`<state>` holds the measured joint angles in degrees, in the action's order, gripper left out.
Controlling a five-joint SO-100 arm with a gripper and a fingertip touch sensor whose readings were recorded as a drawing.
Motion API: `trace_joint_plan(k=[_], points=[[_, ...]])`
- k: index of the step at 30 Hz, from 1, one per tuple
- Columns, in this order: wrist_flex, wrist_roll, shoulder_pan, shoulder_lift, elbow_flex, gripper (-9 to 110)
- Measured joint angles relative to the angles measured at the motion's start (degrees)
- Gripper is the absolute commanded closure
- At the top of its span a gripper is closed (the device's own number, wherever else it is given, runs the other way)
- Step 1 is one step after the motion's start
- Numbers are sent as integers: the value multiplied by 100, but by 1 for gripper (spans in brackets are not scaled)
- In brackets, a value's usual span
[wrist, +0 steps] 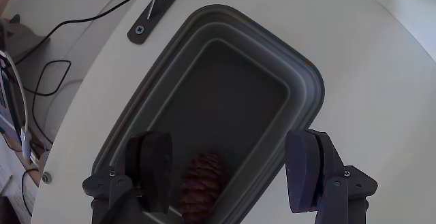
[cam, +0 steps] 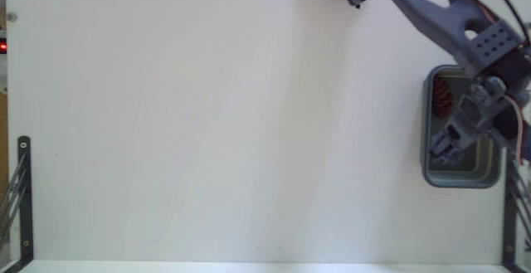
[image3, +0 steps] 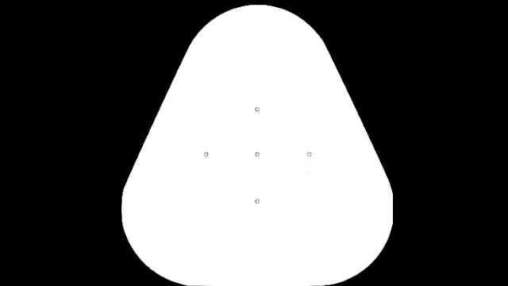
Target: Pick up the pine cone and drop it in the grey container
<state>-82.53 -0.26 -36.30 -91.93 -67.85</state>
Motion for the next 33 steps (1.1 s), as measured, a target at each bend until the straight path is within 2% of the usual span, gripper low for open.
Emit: trace_joint_plan(k=[24, 33], points=[[0, 0, 18, 0, -44, -9], [26, 9, 316, -167, -457, -9]])
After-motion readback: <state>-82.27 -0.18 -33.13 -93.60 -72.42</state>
